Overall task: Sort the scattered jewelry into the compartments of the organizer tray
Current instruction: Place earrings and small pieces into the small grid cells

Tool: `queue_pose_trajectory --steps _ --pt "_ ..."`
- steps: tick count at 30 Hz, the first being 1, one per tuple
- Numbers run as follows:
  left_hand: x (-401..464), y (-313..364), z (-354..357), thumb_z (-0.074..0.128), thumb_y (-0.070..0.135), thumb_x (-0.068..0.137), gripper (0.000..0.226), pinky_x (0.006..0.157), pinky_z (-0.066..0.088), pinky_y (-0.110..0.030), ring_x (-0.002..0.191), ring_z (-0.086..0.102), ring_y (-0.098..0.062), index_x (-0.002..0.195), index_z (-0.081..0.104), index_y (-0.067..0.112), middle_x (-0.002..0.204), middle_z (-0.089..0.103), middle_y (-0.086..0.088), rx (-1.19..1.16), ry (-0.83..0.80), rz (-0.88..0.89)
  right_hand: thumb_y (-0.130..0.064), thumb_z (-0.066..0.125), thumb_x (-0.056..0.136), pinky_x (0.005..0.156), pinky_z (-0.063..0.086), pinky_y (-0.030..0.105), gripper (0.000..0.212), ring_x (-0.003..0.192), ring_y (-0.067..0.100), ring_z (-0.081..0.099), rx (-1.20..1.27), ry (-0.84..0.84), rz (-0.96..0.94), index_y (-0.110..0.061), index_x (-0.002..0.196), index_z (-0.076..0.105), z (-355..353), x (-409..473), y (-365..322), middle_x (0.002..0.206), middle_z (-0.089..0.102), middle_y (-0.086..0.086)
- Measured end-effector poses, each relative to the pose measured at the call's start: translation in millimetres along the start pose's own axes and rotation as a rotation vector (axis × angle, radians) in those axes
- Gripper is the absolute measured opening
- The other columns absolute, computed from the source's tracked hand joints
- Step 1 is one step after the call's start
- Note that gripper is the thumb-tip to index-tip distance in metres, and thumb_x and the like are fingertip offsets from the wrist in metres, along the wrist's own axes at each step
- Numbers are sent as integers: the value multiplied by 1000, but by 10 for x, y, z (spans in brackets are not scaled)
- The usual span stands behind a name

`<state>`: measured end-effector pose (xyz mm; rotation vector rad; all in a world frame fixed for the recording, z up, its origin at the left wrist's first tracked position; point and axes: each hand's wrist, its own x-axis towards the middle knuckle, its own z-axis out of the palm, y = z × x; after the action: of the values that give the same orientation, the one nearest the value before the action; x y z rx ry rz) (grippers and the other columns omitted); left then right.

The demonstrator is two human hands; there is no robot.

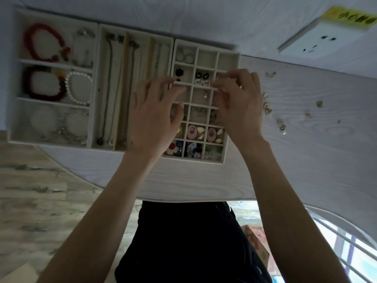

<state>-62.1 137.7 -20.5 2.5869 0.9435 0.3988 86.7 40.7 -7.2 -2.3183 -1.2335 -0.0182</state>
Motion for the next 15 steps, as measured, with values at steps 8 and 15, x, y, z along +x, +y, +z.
queue_pose_trajectory --steps 8,15 --pt "130 51 68 58 29 90 18 98 37 -41 123 43 -30 100 70 20 132 56 -4 8 -9 59 -20 62 81 74 45 36 14 100 24 43 -92 -92 13 -14 76 74 93 -51 -50 108 61 7" --pt "131 25 72 55 31 92 21 100 36 -39 124 39 -28 101 70 20 132 55 -4 0 -3 47 -16 56 79 77 45 37 20 101 26 46 11 -150 -22 -16 86 75 81 -127 -57 112 61 9"
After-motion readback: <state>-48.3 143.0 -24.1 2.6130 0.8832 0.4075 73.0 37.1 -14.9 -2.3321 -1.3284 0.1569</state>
